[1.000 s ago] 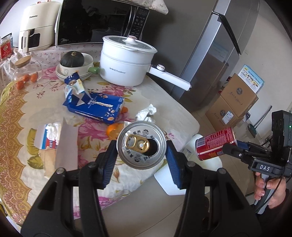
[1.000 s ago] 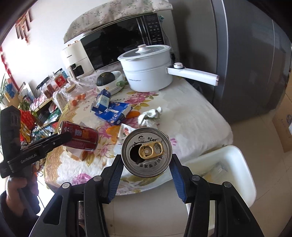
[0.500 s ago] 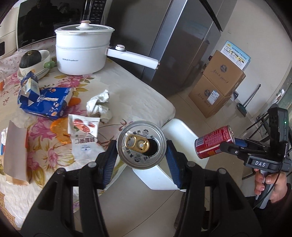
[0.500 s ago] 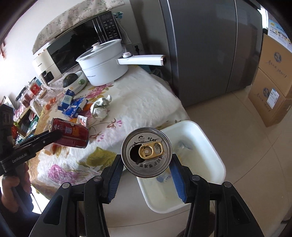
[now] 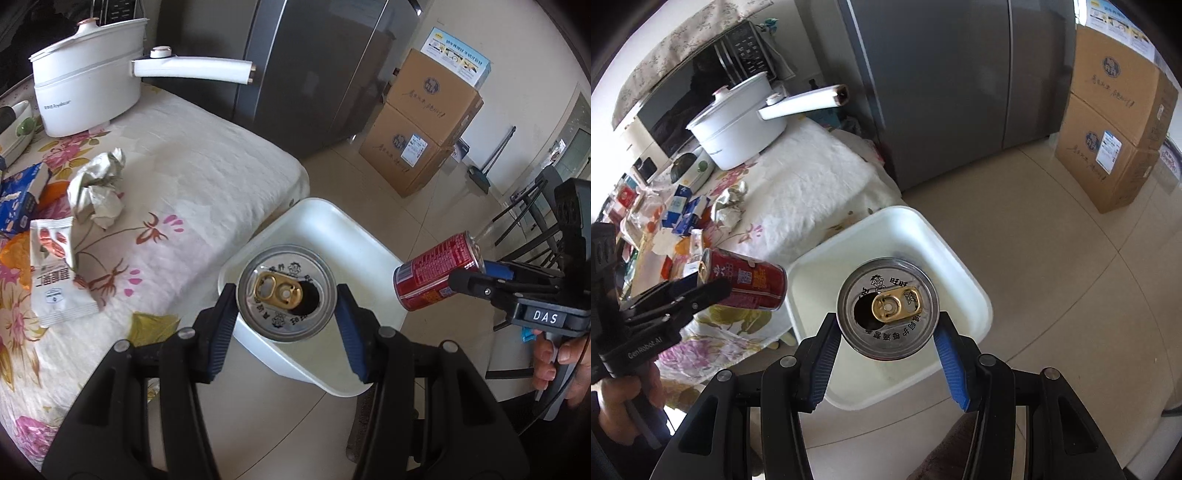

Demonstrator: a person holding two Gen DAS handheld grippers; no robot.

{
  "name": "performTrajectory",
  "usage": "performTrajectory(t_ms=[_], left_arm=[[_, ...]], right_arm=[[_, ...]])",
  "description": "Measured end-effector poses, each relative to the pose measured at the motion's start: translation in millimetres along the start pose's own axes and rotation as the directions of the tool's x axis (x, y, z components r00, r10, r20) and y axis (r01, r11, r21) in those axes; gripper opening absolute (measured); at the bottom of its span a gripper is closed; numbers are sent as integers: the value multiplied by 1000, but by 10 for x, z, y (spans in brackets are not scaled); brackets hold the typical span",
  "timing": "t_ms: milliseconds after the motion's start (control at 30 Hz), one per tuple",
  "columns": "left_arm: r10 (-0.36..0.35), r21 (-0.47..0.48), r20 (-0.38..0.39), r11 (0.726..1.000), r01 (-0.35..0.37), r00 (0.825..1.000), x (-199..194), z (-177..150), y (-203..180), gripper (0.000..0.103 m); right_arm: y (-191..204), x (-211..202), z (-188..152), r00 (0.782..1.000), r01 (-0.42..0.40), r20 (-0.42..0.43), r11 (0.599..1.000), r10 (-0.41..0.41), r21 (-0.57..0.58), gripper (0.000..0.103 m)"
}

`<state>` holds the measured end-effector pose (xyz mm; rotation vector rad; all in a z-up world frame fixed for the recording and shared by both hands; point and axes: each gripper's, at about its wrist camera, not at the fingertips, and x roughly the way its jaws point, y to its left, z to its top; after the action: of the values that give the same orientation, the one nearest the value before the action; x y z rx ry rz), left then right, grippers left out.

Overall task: Collect trash
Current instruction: 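Carry the can into the white bin and open the left tool while the right tool carries its can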

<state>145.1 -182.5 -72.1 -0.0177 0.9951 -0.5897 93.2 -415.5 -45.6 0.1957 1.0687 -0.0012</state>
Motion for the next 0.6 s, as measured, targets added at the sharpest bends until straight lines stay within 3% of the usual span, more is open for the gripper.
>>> performTrajectory(t_ms=[600], left_arm=[[102,114,-80,989,-93,992,604,-149,-121,54]], right_arm=[[-269,292,-9,994,78,-73,996,-75,34,53]])
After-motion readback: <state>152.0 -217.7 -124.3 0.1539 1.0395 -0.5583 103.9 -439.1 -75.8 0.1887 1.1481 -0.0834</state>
